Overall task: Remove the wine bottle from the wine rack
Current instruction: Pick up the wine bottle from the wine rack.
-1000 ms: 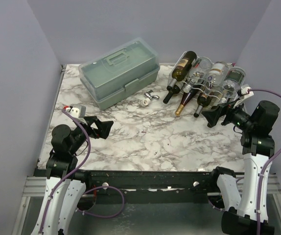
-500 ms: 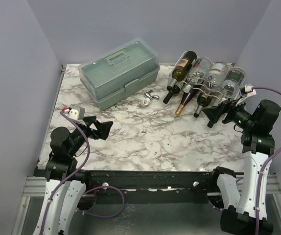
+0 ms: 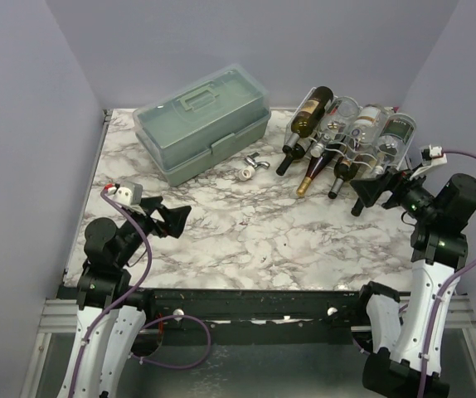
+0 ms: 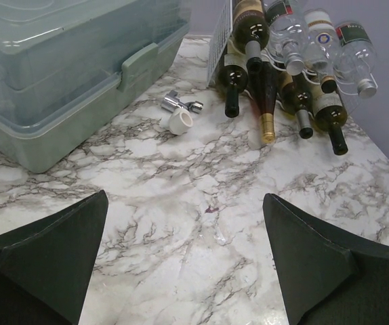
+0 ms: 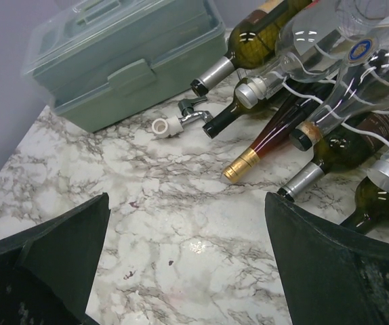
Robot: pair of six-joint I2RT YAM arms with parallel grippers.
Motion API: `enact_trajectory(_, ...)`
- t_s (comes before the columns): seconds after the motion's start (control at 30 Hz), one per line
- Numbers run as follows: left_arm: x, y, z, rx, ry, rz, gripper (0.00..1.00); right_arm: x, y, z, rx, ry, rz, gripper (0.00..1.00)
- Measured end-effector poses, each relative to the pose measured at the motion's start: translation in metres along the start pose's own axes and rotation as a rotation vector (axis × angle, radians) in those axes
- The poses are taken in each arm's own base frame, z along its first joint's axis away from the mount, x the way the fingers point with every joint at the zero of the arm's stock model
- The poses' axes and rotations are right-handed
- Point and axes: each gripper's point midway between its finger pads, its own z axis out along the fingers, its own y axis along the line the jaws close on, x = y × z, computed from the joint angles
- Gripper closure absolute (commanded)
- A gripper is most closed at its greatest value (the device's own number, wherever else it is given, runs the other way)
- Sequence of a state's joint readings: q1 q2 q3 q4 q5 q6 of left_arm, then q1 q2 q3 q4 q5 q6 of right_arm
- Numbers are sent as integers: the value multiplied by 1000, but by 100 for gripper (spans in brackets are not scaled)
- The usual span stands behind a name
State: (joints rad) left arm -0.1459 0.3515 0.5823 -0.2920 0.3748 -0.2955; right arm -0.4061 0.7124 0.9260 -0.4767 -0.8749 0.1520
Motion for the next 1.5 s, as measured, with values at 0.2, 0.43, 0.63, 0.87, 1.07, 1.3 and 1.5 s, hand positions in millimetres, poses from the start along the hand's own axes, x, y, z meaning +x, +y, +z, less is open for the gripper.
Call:
enact_trajectory(0.2, -1, -1, -2, 2, -10, 4, 1, -4, -1, -1, 3, -16, 15, 0)
enact_trajectory(0.43, -3, -2, -3, 4, -16, 7, 1, -3, -10, 4, 13, -2, 71, 0)
enact_trajectory(0.63, -3, -2, -3, 5, -19, 8, 2, -4, -12, 5, 14, -5, 89, 0)
enact_trajectory(0.87, -4, -3, -4, 6, -24, 10, 2, -11, -24, 18, 4, 25, 138, 0)
enact_trajectory(1.07, -6, -3, -5, 4, -33, 13, 1, -11, -39, 31, 1, 72, 196, 0)
enact_trajectory(1.3, -6, -3, -4, 4, -31, 13, 2, -16, -66, 30, 159, 63, 190, 0)
enact_trajectory(1.5, -9, -5, -7, 9, -49, 20, 2, -9, -112, 30, 384, 58, 264, 0)
